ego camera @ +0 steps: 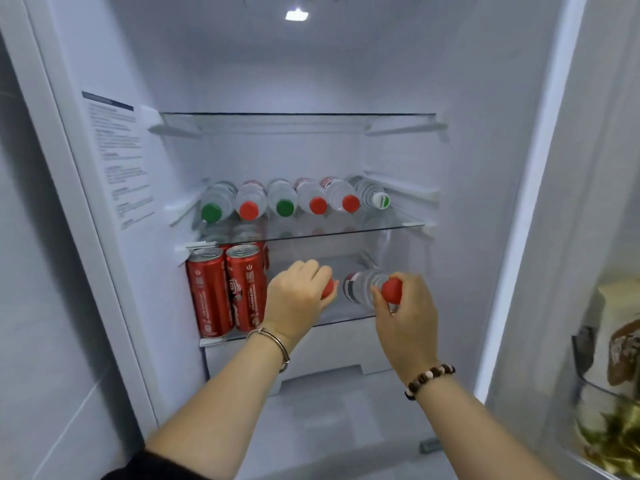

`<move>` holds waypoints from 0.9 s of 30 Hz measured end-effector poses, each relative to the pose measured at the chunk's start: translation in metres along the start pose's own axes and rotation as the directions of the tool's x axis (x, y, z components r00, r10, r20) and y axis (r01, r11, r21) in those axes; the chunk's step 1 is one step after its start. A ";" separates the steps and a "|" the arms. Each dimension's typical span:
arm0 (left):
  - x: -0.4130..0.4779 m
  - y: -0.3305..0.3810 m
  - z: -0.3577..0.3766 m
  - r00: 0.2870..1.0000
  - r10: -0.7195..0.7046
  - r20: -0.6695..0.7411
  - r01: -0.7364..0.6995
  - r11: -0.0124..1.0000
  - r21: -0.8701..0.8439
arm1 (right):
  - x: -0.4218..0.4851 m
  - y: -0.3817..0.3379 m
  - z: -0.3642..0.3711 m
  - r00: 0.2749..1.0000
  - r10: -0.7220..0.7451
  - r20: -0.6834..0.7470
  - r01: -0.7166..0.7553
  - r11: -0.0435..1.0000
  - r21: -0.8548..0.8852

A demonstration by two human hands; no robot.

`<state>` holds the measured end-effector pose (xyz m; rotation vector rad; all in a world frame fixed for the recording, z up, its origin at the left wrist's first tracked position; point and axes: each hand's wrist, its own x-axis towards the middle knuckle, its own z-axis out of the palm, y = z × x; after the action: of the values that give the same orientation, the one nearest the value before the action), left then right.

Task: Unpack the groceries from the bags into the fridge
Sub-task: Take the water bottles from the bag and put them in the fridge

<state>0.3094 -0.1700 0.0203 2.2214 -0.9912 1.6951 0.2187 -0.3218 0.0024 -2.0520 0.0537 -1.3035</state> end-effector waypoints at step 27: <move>-0.027 -0.017 0.082 0.577 -0.608 0.546 0.661 0.740 0.125 | 0.041 0.058 0.139 0.838 0.305 0.452 -0.219 0.948 -0.233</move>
<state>0.3812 -0.1887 -0.0275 2.6037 -0.2213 0.6699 0.3698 -0.3083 -0.0335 -2.3656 0.2215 -0.6085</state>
